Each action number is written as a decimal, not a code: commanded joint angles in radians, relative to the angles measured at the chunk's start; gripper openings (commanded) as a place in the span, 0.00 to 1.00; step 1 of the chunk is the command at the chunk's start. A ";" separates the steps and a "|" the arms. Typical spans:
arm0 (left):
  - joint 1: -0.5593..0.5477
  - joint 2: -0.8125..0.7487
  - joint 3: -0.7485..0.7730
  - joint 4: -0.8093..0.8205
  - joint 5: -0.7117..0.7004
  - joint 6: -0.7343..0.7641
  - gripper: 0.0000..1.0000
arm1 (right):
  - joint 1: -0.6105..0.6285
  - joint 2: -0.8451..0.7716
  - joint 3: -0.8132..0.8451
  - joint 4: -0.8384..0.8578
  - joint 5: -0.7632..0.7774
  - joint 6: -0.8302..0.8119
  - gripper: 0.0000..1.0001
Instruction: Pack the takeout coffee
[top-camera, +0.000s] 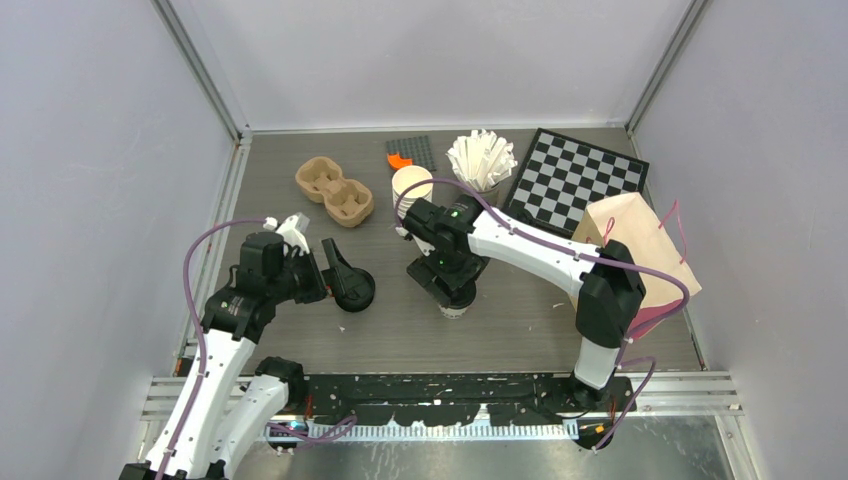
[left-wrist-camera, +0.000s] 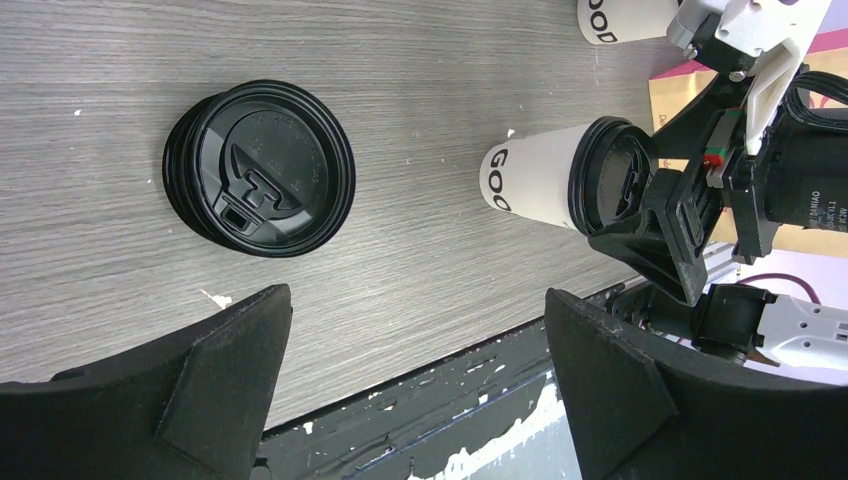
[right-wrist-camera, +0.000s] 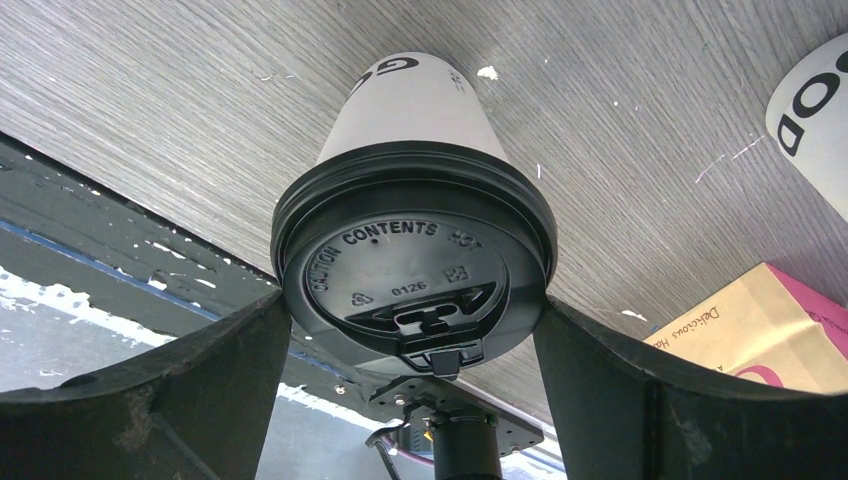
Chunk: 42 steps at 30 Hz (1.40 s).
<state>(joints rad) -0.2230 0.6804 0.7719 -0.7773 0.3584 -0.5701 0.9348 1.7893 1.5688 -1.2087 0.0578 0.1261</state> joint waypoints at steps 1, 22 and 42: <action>-0.003 -0.003 0.028 0.007 -0.009 0.009 1.00 | 0.005 -0.033 0.014 0.017 0.023 -0.019 0.94; -0.003 0.019 0.004 0.046 0.072 -0.040 0.99 | 0.005 -0.120 -0.086 0.096 0.011 -0.032 0.94; -0.142 0.162 -0.173 0.492 0.178 -0.330 0.78 | 0.005 -0.298 -0.207 0.192 -0.018 -0.061 0.94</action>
<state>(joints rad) -0.3286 0.8131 0.5716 -0.3805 0.5636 -0.8951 0.9348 1.5810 1.3575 -1.0374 0.0498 0.0757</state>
